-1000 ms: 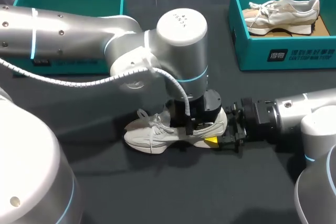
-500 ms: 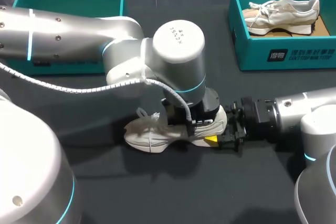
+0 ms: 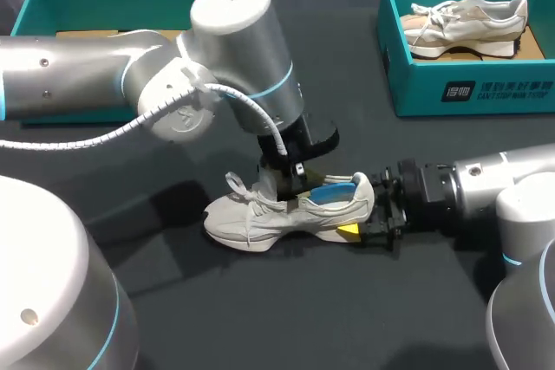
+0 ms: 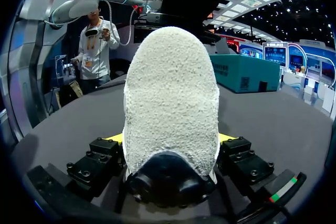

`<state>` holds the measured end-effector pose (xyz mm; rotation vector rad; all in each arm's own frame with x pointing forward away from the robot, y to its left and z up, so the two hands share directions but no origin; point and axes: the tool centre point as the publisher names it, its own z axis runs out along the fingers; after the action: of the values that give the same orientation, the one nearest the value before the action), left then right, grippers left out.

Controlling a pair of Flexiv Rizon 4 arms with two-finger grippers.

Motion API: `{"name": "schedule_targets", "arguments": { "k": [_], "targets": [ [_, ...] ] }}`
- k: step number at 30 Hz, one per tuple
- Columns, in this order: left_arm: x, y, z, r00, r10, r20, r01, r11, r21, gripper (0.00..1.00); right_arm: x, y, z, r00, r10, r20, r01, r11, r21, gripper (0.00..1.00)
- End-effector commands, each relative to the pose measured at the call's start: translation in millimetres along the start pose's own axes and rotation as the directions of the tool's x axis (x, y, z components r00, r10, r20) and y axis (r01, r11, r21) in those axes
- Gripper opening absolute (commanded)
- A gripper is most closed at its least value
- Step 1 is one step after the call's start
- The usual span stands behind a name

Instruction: Take the shoe out of the shoebox, open the shoe tongue, remove and reinsert the insole, then place the shoe into the shoebox

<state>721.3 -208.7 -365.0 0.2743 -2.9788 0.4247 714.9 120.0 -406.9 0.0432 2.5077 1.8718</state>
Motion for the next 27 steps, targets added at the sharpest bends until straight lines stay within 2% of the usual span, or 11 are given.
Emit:
{"name": "schedule_targets", "arguments": {
  "k": [1,15,27],
  "targets": [
    [-0.9,9,-9,0.999,0.004,-0.036,-0.002,0.999,0.051,0.00,4.5,0.9,0,1.000,0.000,0.001,0.000,1.000,0.006,0.00],
    [11.3,4,-35,0.998,0.029,-0.047,-0.021,0.987,0.157,0.00,4.5,0.9,0,1.000,0.000,0.001,0.000,1.000,0.006,0.00],
    [14.7,-13,-44,0.999,0.020,-0.036,-0.011,0.973,0.229,0.00,4.5,0.9,0,1.000,0.000,0.001,0.000,1.000,0.006,0.00]
  ]
}}
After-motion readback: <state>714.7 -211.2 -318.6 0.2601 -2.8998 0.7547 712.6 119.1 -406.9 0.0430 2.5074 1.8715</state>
